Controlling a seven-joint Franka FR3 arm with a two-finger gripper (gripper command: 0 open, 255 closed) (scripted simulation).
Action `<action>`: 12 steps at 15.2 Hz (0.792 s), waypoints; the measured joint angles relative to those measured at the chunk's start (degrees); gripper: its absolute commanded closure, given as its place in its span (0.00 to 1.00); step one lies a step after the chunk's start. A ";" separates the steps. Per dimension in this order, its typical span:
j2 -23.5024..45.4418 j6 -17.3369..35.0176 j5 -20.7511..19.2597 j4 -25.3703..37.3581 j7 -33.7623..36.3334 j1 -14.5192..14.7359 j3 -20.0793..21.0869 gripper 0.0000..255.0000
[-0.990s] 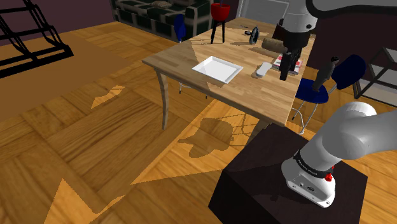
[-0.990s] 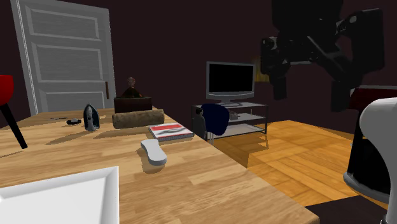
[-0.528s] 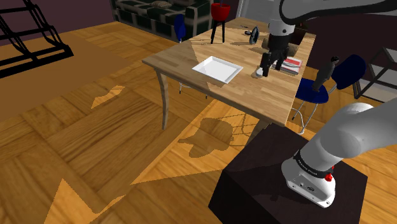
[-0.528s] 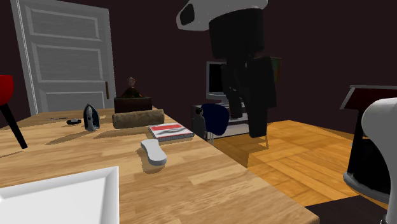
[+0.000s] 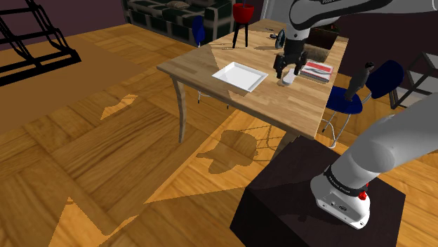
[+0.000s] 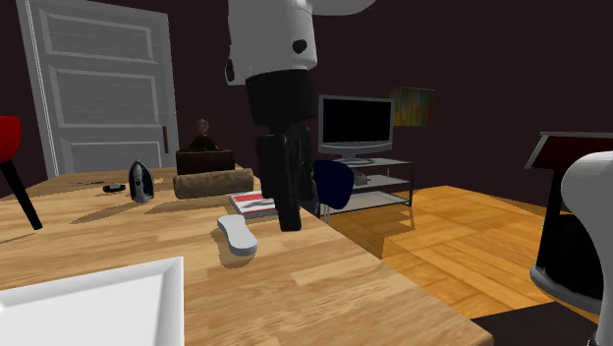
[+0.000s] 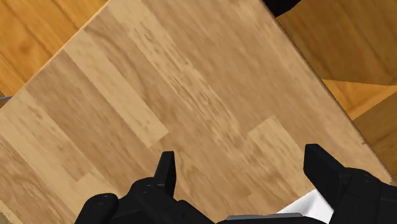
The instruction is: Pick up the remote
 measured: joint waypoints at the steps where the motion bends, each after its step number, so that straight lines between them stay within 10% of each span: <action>1: 1.81 0.92 0.16 1.19 0.88 -0.52 -0.49 0.00; 12: 21.25 9.07 4.42 15.55 8.70 -6.41 -6.46 0.00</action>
